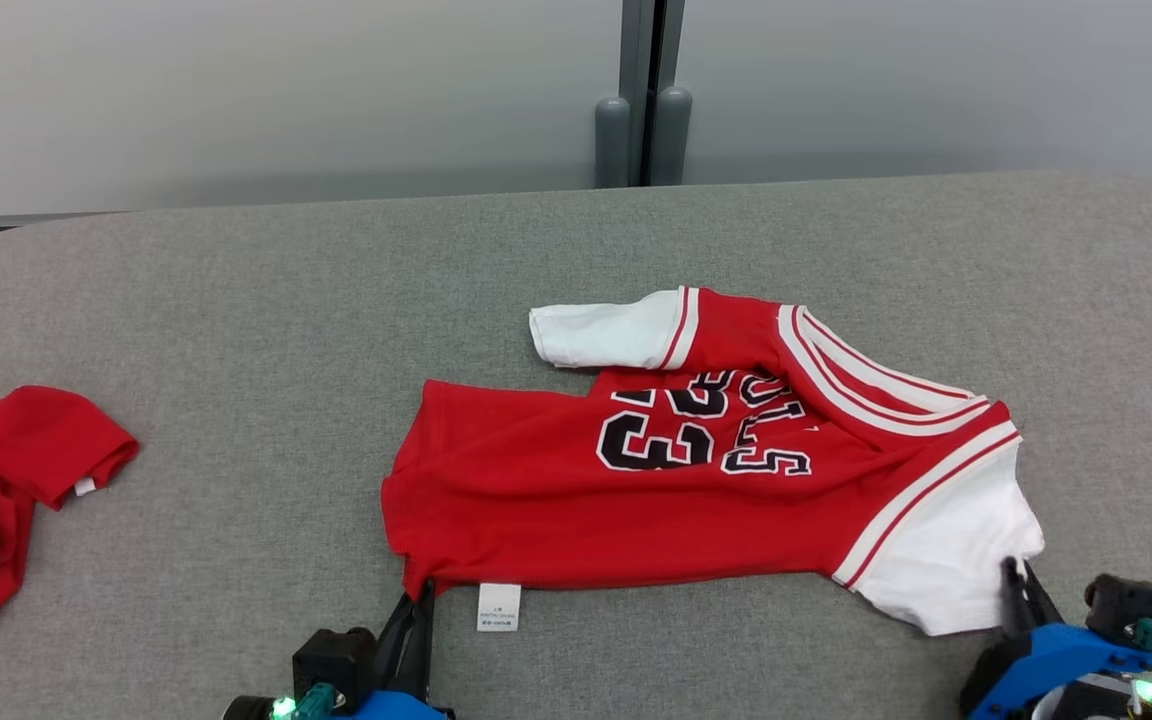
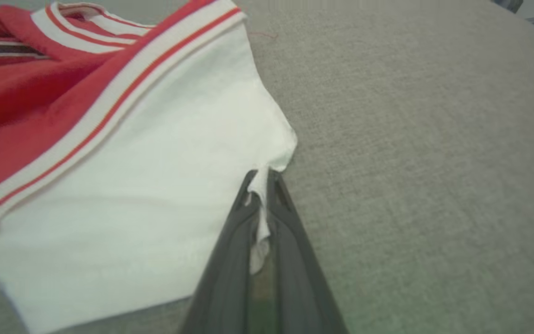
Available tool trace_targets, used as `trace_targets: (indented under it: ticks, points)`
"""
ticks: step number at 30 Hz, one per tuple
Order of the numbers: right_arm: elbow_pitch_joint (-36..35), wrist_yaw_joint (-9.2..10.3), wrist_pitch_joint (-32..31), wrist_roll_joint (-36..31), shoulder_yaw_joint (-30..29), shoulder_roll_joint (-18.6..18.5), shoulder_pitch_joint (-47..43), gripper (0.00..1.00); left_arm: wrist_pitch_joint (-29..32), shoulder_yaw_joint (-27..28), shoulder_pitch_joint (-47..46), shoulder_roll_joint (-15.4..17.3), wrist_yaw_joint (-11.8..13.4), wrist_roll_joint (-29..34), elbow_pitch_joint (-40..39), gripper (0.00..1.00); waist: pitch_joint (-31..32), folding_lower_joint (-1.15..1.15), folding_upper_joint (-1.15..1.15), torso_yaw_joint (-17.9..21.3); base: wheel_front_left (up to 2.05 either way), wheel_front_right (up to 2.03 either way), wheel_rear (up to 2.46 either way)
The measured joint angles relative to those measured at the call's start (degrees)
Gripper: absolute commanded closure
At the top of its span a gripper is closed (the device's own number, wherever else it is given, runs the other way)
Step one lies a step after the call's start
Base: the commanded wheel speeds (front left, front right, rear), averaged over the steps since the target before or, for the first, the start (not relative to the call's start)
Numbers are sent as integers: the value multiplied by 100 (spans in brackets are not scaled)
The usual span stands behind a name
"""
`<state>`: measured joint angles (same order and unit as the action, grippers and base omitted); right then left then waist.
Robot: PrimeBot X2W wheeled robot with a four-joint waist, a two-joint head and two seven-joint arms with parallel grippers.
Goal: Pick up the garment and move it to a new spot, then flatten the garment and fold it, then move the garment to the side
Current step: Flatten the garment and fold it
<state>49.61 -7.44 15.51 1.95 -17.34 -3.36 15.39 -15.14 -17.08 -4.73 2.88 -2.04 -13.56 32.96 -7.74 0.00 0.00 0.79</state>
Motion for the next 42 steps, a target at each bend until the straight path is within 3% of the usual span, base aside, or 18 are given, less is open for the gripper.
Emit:
trace_targets:
  ticks: [5, 13, 22, 30, 36, 42]
  points:
    - [-949, -4, -47, 1158, 606, 71, -2, 100, 0, 167, -39, 0, -9, -23, -370, 100, 95, 1, 0, 27, 0, 0, 0]
    - [-2598, -3, -49, 2496, 865, -29, 521, 100, 3, 912, -691, 64, -155, 280, -1534, 100, 381, 0, 0, 88, 0, 0, 0]
    - [-3909, -4, -53, 3165, 1396, -876, 1981, 100, 5, 1655, -2212, 666, -397, 425, -2520, 100, 661, 0, 0, 239, 0, 0, 0]
    - [-3579, -7, -48, 3012, 1839, -1458, 3300, 100, 165, 1704, -3712, 1154, -342, 666, -2008, 100, 177, 1, 0, 311, 0, 0, 0]
    - [-2861, -7, -49, 2713, 1836, -1535, 4545, 100, 290, 1519, -4713, 1077, -180, 840, -1348, 100, -590, 2, 1, 384, 0, 0, 0]
    - [-2670, -11, -53, 1931, 1182, -1432, 5962, 100, 75, 1471, -6072, 978, 59, 975, -740, 100, -1344, 2, 1, 352, 0, 0, 0]
